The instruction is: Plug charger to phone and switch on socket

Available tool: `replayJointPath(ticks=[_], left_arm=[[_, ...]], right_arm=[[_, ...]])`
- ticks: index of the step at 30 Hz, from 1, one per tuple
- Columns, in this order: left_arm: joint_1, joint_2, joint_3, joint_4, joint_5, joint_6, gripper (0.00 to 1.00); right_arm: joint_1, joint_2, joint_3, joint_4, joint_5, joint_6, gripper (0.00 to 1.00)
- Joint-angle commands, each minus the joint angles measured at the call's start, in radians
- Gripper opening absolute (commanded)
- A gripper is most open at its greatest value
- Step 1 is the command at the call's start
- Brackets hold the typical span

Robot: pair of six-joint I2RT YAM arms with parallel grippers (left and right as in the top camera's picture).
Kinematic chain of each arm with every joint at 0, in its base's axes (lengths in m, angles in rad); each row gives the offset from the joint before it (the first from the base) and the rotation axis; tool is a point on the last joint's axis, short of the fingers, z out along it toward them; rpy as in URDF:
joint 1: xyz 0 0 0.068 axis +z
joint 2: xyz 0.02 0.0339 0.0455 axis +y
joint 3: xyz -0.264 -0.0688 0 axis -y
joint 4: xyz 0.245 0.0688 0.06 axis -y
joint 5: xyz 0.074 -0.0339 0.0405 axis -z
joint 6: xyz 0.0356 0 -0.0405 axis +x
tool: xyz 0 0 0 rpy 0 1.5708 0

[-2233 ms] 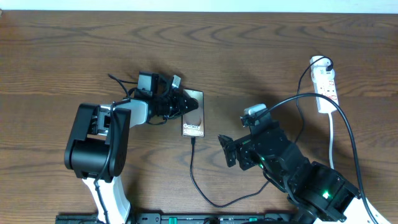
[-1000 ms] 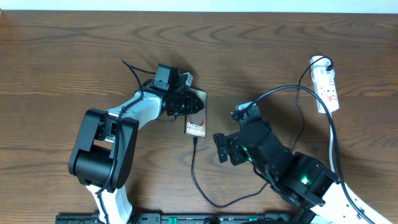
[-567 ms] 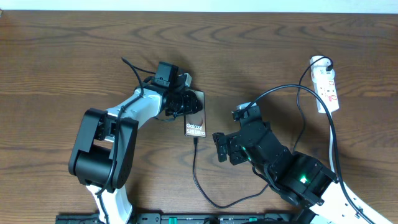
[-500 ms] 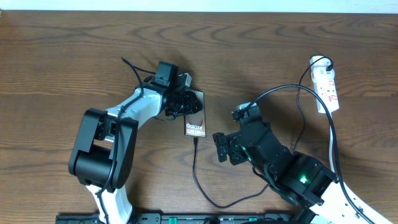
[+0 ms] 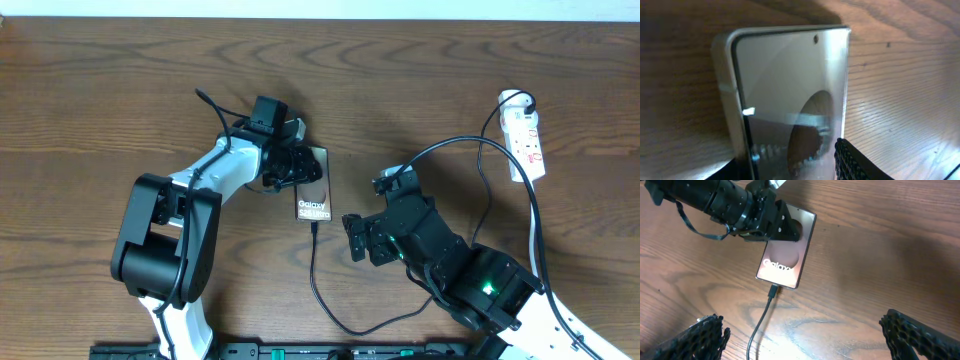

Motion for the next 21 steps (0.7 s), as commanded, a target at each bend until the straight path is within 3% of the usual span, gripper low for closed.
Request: replayJointPath(ticks=[1, 21], left_arm=[[0.003, 0.066, -0.023, -0.048, -0.134, 0.024, 0.46], [0.005, 0.065, 0.023, -0.153, -0.172, 0.024, 0.47]], right_arm=[[-0.005, 0.004, 0.013, -0.003, 0.005, 0.011, 0.99], [-0.005, 0.004, 0.013, -0.027, 0.005, 0.011, 0.99]])
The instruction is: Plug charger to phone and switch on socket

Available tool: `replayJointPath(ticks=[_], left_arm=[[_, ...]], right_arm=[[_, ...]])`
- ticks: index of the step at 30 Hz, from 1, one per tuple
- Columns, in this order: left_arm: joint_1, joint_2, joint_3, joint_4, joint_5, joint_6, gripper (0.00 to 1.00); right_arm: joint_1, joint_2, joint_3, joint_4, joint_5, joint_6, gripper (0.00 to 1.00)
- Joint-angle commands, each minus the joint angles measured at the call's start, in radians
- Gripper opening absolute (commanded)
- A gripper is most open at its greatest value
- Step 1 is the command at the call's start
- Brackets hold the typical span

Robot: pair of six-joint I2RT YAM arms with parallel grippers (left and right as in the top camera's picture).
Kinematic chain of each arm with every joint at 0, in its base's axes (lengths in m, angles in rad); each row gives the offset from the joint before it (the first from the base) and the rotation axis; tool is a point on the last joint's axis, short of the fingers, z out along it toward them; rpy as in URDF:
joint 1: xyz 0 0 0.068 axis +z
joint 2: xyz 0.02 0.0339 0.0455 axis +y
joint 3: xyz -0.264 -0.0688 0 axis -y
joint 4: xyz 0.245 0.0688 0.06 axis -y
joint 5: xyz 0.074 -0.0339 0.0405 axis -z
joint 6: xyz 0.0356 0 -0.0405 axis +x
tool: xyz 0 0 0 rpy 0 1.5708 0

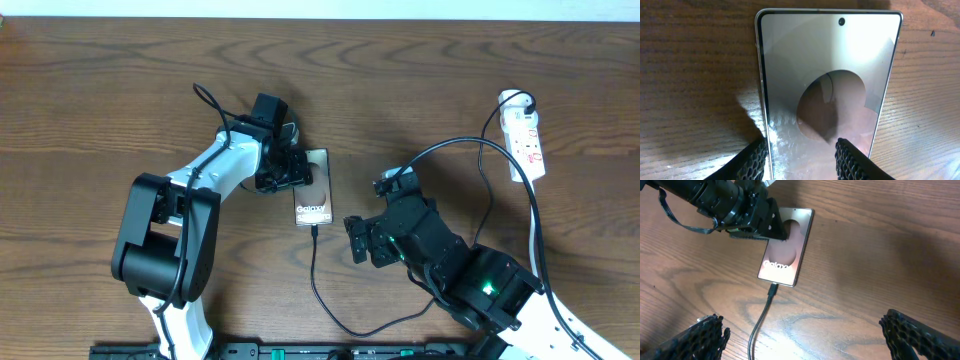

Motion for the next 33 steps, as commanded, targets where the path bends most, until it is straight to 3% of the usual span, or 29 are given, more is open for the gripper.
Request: replayJointPath(ticks=[1, 4, 12, 16, 17, 18, 20, 21, 22, 26, 30, 33], left_arm=[[0.005, 0.063, -0.021, -0.018, -0.085, 0.021, 0.47], [0.005, 0.063, -0.021, -0.017, -0.085, 0.021, 0.47], [0.005, 0.063, -0.021, -0.013, -0.084, 0.02, 0.64], [0.006, 0.053, -0.021, -0.011, -0.084, 0.016, 0.67], [0.006, 0.042, -0.02, -0.015, -0.093, 0.018, 0.67], [0.006, 0.013, -0.02, -0.025, -0.137, 0.018, 0.67], [0.006, -0.051, -0.02, -0.048, -0.21, 0.017, 0.67], [0.006, -0.108, -0.02, -0.071, -0.262, 0.017, 0.67], [0.006, -0.178, -0.02, -0.1, -0.322, 0.017, 0.67], [0.006, -0.482, -0.02, -0.209, -0.485, 0.017, 0.67], [0.006, -0.776, -0.022, -0.298, -0.541, 0.009, 0.67], [0.006, -0.938, -0.023, -0.351, -0.544, 0.008, 0.67]], right_arm=[[-0.005, 0.004, 0.013, -0.008, 0.005, 0.011, 0.99], [-0.005, 0.004, 0.013, -0.015, 0.005, 0.011, 0.99], [-0.005, 0.018, 0.012, -0.031, 0.005, 0.011, 0.99], [-0.005, 0.067, 0.012, -0.03, 0.006, 0.01, 0.99], [-0.005, 0.077, 0.012, -0.032, 0.007, 0.005, 0.94], [-0.005, 0.098, 0.012, -0.033, 0.01, 0.003, 0.72], [-0.005, 0.129, 0.012, -0.036, 0.01, 0.014, 0.38], [-0.006, 0.144, 0.012, -0.047, 0.015, 0.059, 0.11], [-0.014, 0.154, 0.012, -0.066, 0.026, 0.126, 0.01], [-0.106, 0.153, 0.013, -0.19, 0.127, 0.329, 0.01], [-0.334, 0.153, 0.013, -0.258, 0.114, 0.331, 0.01], [-0.519, 0.153, 0.013, -0.251, 0.033, 0.253, 0.01]])
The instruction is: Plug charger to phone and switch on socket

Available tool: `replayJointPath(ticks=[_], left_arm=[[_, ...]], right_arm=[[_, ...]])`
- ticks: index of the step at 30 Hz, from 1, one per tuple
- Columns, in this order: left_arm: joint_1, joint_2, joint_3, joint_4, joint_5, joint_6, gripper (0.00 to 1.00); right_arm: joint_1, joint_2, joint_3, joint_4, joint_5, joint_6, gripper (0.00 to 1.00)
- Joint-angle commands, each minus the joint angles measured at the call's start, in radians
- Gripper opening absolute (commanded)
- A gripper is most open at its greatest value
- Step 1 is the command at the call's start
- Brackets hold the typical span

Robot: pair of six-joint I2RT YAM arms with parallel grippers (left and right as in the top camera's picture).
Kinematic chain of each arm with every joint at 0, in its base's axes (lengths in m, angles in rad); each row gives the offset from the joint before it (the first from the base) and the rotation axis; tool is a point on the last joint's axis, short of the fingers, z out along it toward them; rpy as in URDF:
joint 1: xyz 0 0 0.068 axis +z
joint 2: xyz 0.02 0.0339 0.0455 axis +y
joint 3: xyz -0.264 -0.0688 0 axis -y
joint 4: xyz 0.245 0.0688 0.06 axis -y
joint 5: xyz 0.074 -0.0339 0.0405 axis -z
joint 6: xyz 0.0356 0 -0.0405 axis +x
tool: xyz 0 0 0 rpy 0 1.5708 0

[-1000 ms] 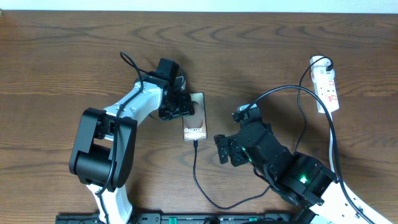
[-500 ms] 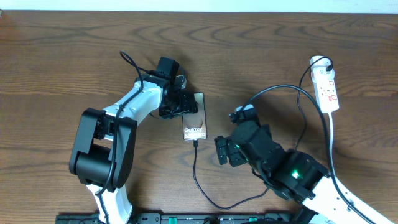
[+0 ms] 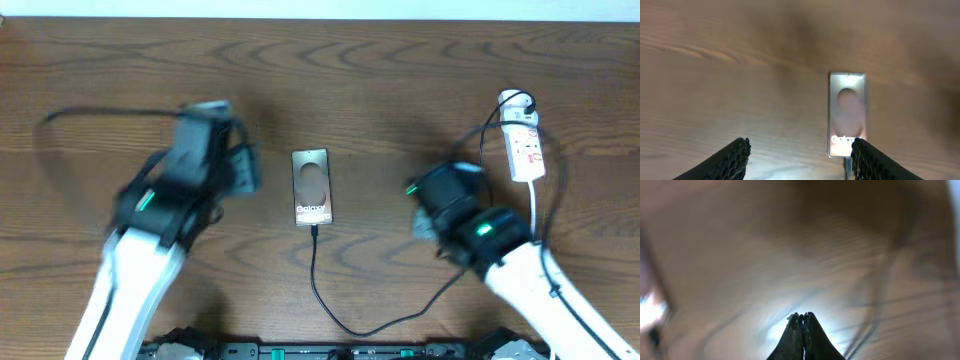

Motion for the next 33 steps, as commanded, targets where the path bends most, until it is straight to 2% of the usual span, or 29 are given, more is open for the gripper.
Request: replayJointPath(ticks=[1, 4, 10, 11, 16, 28, 33], left_arm=[[0.004, -0.167, 0.005, -0.056, -0.075, 0.003, 0.67], [0.004, -0.327, 0.003, -0.149, -0.146, -0.046, 0.67], [0.004, -0.54, -0.024, -0.274, -0.17, -0.069, 0.68], [0.004, -0.56, -0.027, -0.295, -0.175, -0.069, 0.81], [0.004, -0.578, -0.029, -0.364, -0.185, -0.07, 0.88], [0.004, -0.578, -0.029, -0.358, -0.185, -0.069, 0.9], [0.004, -0.578, -0.029, -0.358, -0.185, -0.069, 0.9]], right_arm=[[-0.222, -0.005, 0.013, 0.016, -0.081, -0.053, 0.01], [-0.395, -0.002, 0.013, 0.062, -0.185, -0.135, 0.01], [-0.64, 0.043, 0.017, 0.116, -0.201, -0.137, 0.01], [-0.675, 0.063, 0.026, 0.124, -0.201, -0.137, 0.01], [-0.776, 0.185, 0.134, 0.134, -0.201, -0.171, 0.01], [-0.827, 0.712, 0.583, 0.018, -0.22, -0.204, 0.01], [-0.834, 0.847, 0.73, -0.019, -0.228, -0.204, 0.01]])
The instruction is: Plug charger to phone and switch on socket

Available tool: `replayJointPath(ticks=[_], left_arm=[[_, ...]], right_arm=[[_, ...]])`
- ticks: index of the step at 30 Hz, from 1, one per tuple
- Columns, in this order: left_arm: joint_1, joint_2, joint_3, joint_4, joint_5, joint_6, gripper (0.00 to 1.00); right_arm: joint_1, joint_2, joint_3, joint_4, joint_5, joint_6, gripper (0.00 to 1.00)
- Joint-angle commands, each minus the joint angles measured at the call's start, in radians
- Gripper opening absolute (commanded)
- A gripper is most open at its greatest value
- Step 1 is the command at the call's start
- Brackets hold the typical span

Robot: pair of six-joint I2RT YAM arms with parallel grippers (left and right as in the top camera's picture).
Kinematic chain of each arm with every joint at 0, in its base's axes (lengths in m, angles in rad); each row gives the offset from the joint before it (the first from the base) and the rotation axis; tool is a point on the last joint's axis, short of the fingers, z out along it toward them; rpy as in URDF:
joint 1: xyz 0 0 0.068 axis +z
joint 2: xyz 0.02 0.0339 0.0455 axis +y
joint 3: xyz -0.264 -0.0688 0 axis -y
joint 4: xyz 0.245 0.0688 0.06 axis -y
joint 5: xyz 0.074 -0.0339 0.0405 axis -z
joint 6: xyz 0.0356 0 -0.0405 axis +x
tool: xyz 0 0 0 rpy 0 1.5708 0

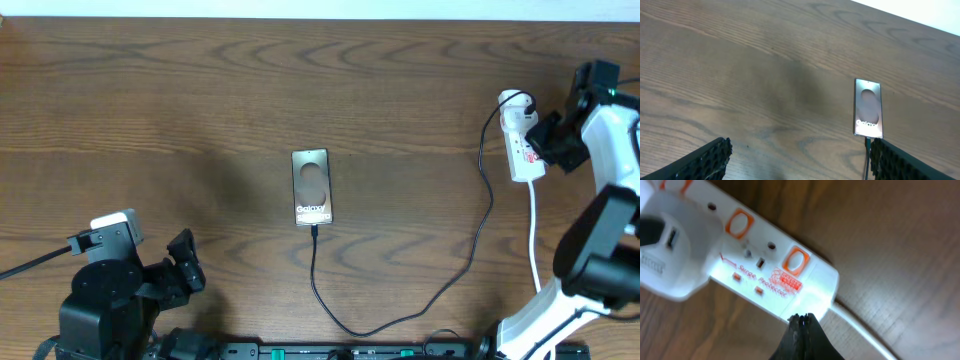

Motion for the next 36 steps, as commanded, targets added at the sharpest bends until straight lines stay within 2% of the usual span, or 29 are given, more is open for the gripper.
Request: replayJointPath(ticks=[1, 6, 36], left_arm=[[0.004, 0.001, -0.003, -0.003, -0.013, -0.005, 0.9], [0.004, 0.001, -0.003, -0.003, -0.013, -0.005, 0.9], [0.004, 0.001, -0.003, -0.003, -0.013, -0.005, 0.91]], right_arm=[[-0.01, 0.093, 0.134, -0.022, -0.008, -0.016, 0.01], [-0.01, 0.182, 0.226, -0.014, -0.076, -0.016, 0.01], [-0.018, 0.254, 0.225, 0.11, -0.134, -0.013, 0.01]])
